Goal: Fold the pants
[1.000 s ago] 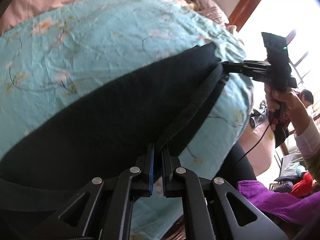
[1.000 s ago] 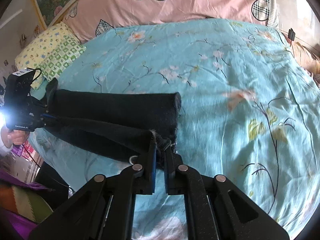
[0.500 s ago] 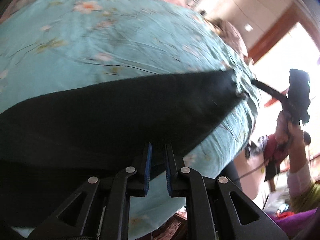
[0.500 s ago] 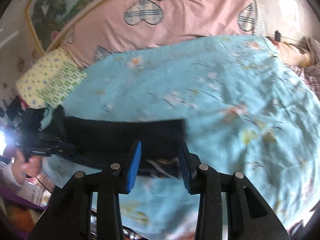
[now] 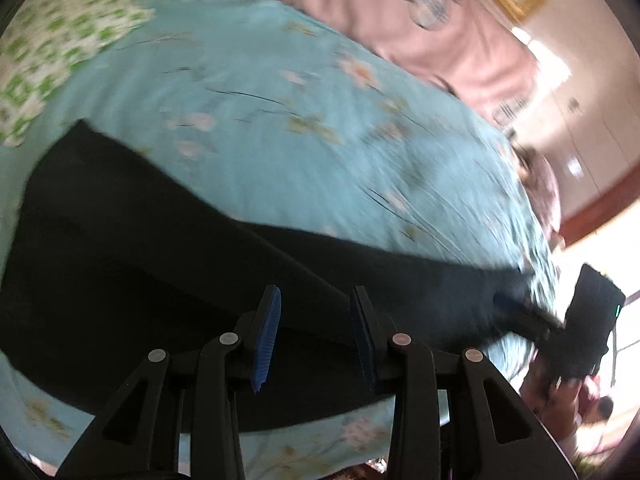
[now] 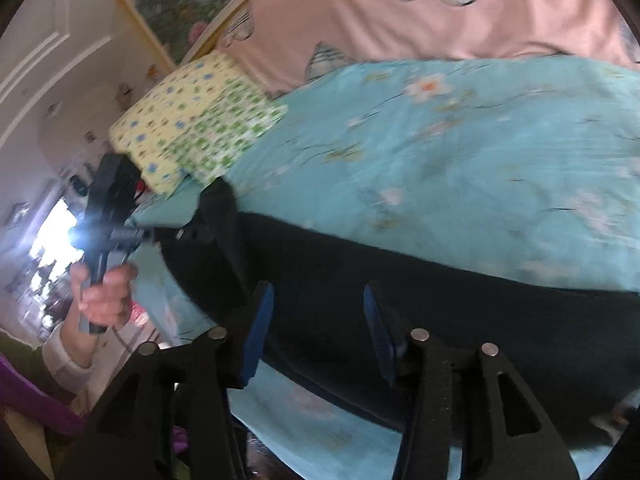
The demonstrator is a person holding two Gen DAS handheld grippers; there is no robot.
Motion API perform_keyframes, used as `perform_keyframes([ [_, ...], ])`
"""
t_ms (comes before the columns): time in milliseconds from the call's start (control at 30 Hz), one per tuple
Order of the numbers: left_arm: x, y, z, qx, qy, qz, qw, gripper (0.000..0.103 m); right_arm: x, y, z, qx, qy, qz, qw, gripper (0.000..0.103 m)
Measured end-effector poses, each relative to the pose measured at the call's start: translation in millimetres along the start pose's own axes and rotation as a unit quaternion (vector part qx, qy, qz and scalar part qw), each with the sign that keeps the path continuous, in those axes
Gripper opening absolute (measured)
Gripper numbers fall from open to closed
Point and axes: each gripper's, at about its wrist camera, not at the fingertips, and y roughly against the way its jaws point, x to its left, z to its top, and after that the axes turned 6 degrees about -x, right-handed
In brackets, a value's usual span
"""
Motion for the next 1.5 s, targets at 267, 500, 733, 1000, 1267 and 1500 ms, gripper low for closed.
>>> perform_keyframes([
  [267,52.8,12.4,29.6,-0.017,0.086,0.047,0.9951,0.051,23.1,-65.4,4.9,0.049,0.009,0.051,0.997,0.049],
  [500,81.8,16.4,72.3,-0.016,0.078,0.123,0.9893,0.055,41.1,-102.1,13.2,0.083,0.038,0.076,0.993,0.050],
  [733,122.8,16.4,119.8,-0.009,0.030,0.180,0.9831,0.067,50.0,-131.2,21.9,0.111,0.054,0.088,0.988,0.054],
  [1000,177.7,-28.3,144.0,0.041,0.001,0.146,0.9884,0.067,50.3,-152.6,23.8,0.142,0.052,0.105,0.983,0.054],
  [1267,189.0,-44.6,132.1,0.065,0.007,0.080,0.9947,0.064,58.1,-172.8,24.1,0.165,0.053,0.122,0.977,0.054],
  [1500,176.8,-46.5,120.6,0.072,-0.004,0.064,0.9954,0.008,68.3,-176.1,23.7,0.166,0.074,0.122,0.976,0.022],
])
